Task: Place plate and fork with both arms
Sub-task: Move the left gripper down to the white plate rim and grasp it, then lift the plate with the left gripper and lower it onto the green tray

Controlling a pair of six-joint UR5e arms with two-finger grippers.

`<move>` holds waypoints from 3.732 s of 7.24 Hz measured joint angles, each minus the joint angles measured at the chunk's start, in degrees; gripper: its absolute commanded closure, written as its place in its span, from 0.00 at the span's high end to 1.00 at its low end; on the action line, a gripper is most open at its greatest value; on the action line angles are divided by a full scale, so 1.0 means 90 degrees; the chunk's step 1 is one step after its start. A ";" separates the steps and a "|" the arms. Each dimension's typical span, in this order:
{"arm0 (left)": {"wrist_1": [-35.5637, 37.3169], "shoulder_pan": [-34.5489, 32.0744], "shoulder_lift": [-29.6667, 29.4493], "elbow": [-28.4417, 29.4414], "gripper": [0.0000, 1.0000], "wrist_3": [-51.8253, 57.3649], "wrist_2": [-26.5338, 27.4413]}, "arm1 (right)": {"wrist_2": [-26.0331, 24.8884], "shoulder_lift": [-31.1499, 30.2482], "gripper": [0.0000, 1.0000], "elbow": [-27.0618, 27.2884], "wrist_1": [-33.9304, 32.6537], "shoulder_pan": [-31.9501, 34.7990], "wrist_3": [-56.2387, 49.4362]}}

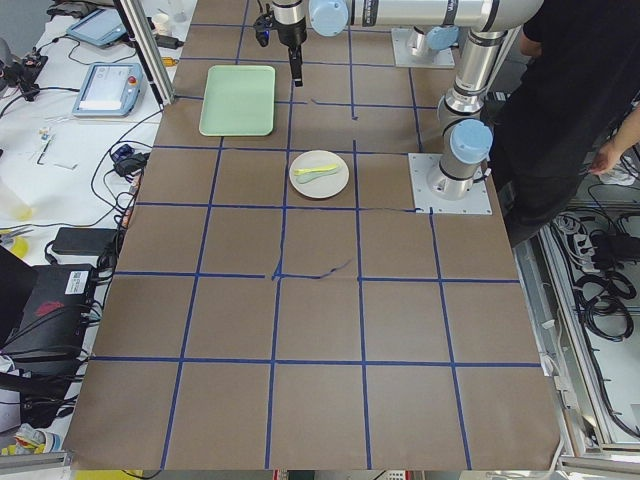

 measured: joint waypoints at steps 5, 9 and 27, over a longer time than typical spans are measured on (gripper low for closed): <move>0.0890 0.1435 -0.0035 -0.1130 1.00 0.0518 0.0013 | -0.0044 0.0070 1.00 0.0078 -0.0077 0.0006 0.0000; 0.2449 0.3077 -0.0387 -0.2825 0.85 0.1750 -0.0154 | -0.0014 0.0112 1.00 0.0126 -0.0096 0.0009 0.0016; 0.2252 0.2025 -0.1691 -0.1120 0.00 0.1677 -0.2493 | -0.0197 0.0134 1.00 0.0123 -0.0099 -0.0008 -0.0084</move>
